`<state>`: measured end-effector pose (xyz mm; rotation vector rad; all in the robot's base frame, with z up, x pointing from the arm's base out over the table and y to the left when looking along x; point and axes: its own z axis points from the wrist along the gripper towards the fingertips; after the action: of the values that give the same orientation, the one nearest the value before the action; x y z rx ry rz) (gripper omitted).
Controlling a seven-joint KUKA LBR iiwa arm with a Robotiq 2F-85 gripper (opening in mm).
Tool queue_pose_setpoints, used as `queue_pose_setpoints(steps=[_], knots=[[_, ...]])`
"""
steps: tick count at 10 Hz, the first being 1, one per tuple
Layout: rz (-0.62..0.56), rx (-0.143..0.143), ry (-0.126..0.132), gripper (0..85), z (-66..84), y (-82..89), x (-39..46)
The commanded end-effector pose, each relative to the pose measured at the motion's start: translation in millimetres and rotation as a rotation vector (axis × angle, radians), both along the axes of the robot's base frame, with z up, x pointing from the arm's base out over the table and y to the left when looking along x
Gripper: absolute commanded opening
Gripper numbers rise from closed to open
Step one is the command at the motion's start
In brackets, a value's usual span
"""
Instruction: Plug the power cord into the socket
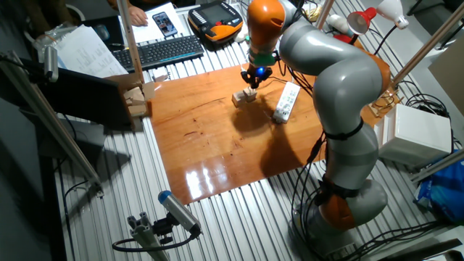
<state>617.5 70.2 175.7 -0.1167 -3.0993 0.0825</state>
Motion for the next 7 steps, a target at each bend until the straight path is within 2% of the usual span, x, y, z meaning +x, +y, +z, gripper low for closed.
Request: queue_pose_setpoints(steps=[1, 2, 6, 7], knots=[[0.432, -0.016, -0.012, 0.0, 0.1, 0.5, -0.1], [0.443, -0.014, -0.013, 0.0, 0.1, 0.5, -0.1], [0.510, -0.014, 0.011, 0.0, 0.1, 0.5, -0.1], [0.521, -0.013, 0.010, 0.0, 2.6, -6.2, 2.0]])
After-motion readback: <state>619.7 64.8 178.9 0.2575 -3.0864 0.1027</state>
